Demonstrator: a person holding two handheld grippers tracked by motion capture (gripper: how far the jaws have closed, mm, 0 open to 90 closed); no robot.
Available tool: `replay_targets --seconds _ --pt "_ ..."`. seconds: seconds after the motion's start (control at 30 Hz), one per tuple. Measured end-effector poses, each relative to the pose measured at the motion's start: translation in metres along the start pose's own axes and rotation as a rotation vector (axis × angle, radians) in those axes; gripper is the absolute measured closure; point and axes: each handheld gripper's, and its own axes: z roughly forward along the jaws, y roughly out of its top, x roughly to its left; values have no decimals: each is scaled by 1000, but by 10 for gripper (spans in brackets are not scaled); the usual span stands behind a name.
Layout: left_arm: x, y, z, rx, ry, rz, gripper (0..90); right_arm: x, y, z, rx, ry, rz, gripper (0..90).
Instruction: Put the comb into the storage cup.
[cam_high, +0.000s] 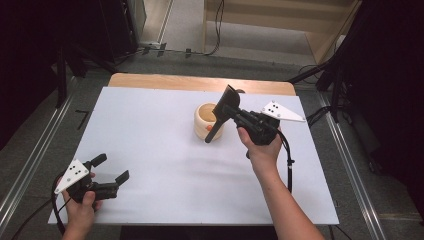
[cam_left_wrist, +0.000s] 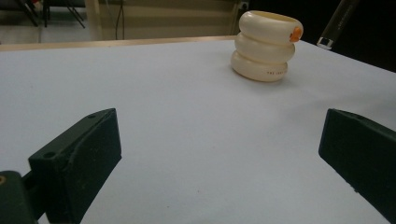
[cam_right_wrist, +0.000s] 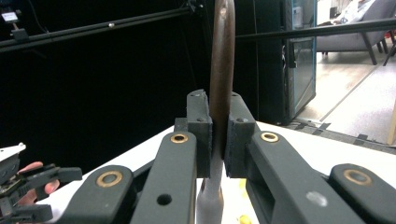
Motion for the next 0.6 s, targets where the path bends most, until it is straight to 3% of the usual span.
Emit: replay_targets --seconds 0.6 --pt "0 0 -1 -8 -6 0 0 -11 20 6 -30 -37 -8 822"
